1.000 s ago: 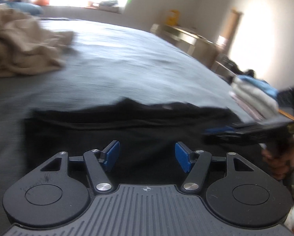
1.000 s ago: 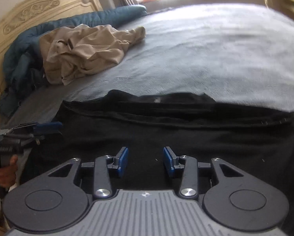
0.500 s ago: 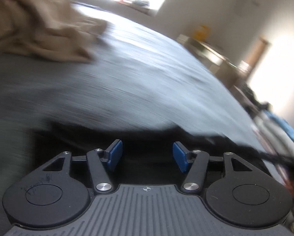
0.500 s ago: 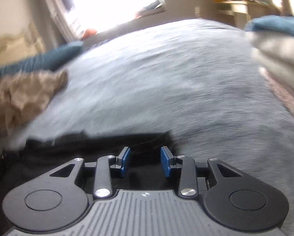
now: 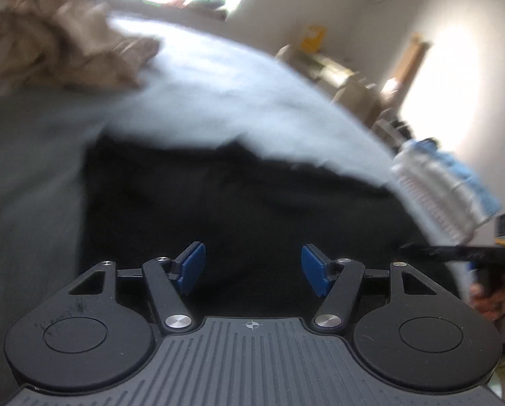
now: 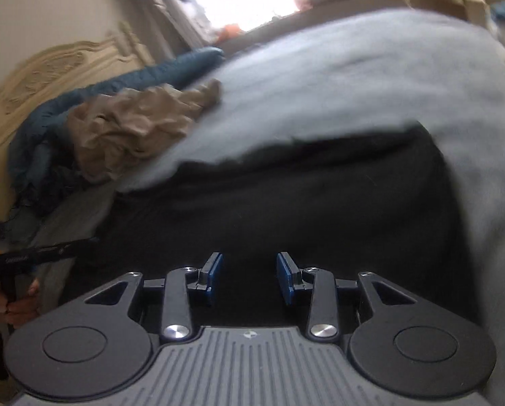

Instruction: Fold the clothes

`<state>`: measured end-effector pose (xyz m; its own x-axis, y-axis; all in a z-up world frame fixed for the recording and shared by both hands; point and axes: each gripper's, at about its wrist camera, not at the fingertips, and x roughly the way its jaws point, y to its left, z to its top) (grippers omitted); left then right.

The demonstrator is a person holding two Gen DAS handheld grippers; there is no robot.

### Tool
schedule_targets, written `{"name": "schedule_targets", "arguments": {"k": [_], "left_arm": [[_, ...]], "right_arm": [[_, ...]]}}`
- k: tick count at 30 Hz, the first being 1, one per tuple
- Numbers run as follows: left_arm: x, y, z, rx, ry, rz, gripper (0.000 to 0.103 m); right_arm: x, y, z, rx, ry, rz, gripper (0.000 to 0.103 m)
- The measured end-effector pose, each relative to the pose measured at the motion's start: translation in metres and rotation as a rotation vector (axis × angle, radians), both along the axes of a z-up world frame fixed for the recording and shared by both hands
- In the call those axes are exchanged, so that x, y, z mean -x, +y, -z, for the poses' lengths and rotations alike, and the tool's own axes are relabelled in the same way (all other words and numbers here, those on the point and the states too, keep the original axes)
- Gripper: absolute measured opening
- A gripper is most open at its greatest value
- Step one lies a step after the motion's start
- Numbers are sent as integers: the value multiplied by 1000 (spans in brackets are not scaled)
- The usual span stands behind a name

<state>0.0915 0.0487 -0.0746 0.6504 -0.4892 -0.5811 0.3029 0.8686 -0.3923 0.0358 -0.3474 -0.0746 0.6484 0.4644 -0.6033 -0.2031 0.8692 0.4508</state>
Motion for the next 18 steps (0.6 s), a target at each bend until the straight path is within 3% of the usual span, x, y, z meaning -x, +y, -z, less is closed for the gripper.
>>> {"name": "schedule_targets", "arguments": {"k": [1, 2, 4, 5, 8, 12, 14, 16, 18], "left_arm": [[1, 8, 8, -13, 22, -37, 59], [2, 22, 10, 24, 27, -61, 54], [6, 48, 8, 95, 42, -124, 56], [9, 58, 3, 109, 34, -157, 59], [26, 63, -16, 84, -40, -189, 62], [42, 32, -20, 98, -70, -77, 62], [53, 7, -14, 59, -77, -9, 63], [62, -9, -3, -28, -54, 43, 62], [71, -2, 9, -75, -27, 35, 61]], "right_arm": [[2, -15, 6, -12, 23, 40, 28], [5, -35, 7, -43, 33, 97, 24], [11, -70, -3, -34, 26, 248, 24], [18, -79, -12, -3, -1, 309, 30], [40, -76, -35, 32, -106, 356, 30], [63, -8, -39, 32, -201, 169, 30], [72, 36, -31, 72, -236, 51, 30], [80, 75, -19, 135, -268, -63, 30], [93, 96, -6, 209, -277, -141, 27]]}}
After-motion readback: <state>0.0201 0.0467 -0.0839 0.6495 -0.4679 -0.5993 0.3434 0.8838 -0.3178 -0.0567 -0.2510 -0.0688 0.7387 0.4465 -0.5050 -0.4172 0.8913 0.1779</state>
